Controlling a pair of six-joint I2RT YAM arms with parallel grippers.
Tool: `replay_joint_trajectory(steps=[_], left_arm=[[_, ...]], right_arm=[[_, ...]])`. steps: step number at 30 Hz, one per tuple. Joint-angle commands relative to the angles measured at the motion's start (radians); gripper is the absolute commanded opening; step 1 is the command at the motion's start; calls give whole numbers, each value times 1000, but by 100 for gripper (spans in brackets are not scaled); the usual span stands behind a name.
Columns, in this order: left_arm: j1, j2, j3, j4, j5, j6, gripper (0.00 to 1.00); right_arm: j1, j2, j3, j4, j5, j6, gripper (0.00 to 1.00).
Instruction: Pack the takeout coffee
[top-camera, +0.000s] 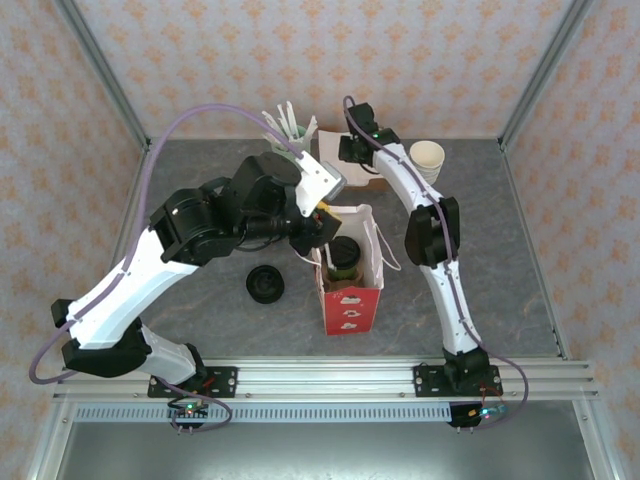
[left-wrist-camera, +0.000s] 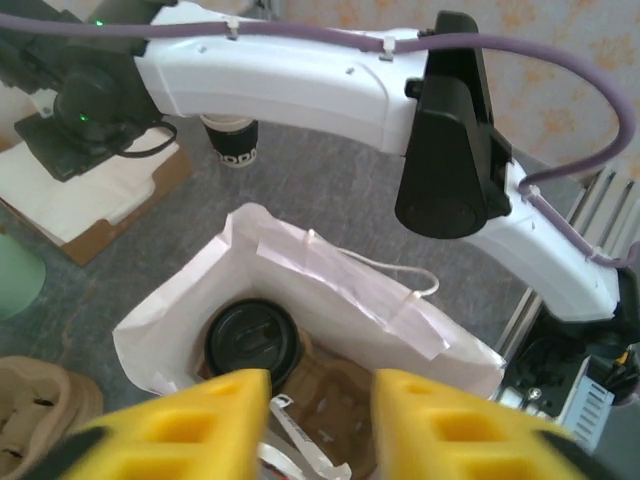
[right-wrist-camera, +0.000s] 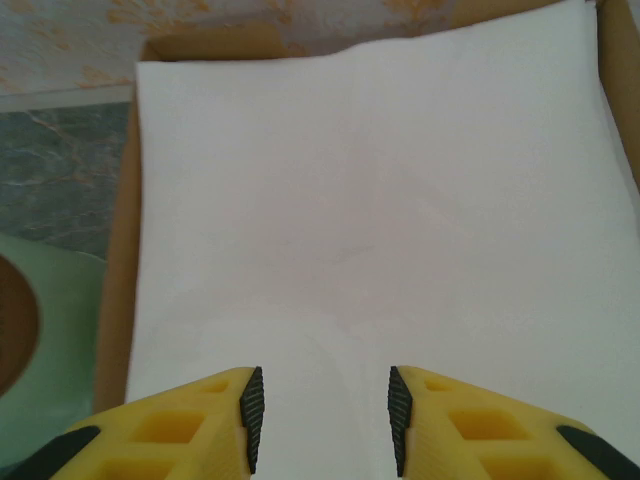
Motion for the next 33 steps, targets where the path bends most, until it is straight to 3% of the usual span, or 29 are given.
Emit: replay_joint_trajectory(steps=[1,5,16,23,33], left_arm=[[-5,-38,-33,6,14,21,53],[-5,-39,-8,-9,10,21,61],[-5,-69,24,-26,-41,21,64],[-6,-136,-41,-1,-111,-3,64],[-5,-206,-113,25,-214,-25,70]], right_arm=[[6,40,48,4,62,-13,42],[6,60,48,32,90,-18,44],[6,121,121,65,183,-49,62],[6,166,154,108,196,-72,70],[-2,236,191,161,205,-74,74]])
